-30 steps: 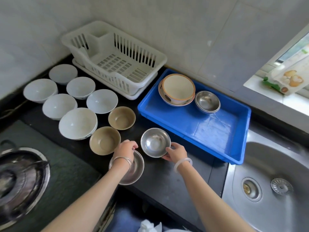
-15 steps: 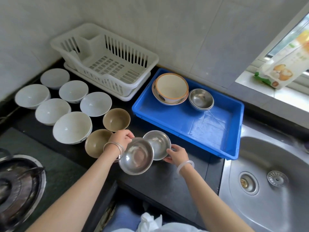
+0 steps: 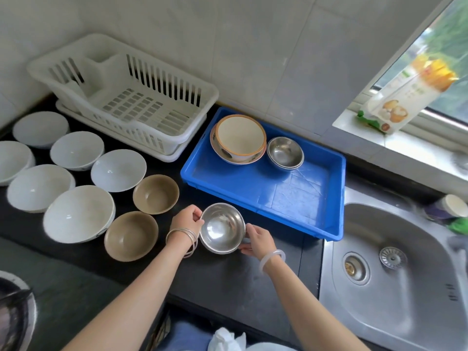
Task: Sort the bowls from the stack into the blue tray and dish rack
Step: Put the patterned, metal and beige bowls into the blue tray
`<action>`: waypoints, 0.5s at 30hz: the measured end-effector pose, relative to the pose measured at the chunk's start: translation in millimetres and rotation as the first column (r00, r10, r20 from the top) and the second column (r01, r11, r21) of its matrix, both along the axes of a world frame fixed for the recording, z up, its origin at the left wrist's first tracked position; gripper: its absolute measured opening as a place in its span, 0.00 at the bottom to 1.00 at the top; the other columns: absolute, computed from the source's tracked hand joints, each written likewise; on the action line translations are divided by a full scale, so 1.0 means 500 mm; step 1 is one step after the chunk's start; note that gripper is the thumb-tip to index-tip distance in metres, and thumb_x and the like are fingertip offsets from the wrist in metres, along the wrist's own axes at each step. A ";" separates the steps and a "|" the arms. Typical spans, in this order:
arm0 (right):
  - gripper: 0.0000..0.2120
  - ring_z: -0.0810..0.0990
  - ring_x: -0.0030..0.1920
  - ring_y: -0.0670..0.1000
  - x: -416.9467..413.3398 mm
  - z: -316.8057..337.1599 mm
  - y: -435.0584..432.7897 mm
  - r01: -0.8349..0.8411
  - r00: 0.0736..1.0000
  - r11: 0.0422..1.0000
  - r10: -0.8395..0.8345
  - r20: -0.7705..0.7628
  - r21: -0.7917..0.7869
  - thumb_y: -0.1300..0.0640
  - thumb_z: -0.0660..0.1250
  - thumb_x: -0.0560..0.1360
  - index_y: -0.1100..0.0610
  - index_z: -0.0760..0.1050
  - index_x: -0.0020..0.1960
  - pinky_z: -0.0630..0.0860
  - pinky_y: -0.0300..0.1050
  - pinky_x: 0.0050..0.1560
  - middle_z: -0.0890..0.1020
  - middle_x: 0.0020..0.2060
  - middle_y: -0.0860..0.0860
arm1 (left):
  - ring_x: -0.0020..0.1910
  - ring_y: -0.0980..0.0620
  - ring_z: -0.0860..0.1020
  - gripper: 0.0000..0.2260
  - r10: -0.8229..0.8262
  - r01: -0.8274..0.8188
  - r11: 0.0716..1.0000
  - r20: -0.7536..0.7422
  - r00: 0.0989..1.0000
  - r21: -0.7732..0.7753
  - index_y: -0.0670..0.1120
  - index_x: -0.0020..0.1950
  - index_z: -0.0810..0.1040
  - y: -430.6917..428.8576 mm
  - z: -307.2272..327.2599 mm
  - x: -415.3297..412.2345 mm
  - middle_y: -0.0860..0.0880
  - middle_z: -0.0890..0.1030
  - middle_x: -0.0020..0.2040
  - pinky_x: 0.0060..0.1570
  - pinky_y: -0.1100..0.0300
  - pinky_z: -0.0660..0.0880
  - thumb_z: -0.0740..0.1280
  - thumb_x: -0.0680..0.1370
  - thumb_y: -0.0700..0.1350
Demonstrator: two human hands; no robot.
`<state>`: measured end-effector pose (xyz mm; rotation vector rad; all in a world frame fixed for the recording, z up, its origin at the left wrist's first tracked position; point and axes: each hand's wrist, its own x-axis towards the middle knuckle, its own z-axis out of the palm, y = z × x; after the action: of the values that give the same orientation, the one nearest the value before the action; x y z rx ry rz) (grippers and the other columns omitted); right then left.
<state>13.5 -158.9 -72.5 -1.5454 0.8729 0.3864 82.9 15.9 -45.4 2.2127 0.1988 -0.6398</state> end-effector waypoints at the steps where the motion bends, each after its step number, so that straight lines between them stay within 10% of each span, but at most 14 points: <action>1: 0.10 0.84 0.42 0.52 0.000 0.001 0.001 -0.014 1.000 1.000 0.014 0.004 -0.015 0.52 0.58 0.79 0.52 0.78 0.48 0.80 0.40 0.37 0.82 0.45 0.54 | 0.47 0.46 0.79 0.03 -0.003 0.003 1.000 -0.011 1.000 -0.010 0.44 0.47 0.74 0.000 -0.004 0.002 0.47 0.78 0.44 0.52 0.50 0.78 0.65 0.75 0.38; 15: 0.09 0.84 0.42 0.50 0.009 -0.002 0.020 0.030 0.999 0.994 -0.026 0.040 -0.102 0.56 0.61 0.78 0.54 0.79 0.53 0.82 0.40 0.38 0.84 0.43 0.53 | 0.54 0.43 0.78 0.12 0.024 -0.122 0.950 -0.321 0.947 -0.289 0.41 0.59 0.75 0.023 -0.030 0.038 0.42 0.79 0.52 0.52 0.48 0.78 0.64 0.75 0.35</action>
<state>18.0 -149.1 -73.5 -1.6279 0.8955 0.2940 101.8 27.3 -60.4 1.7902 0.3216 -0.9164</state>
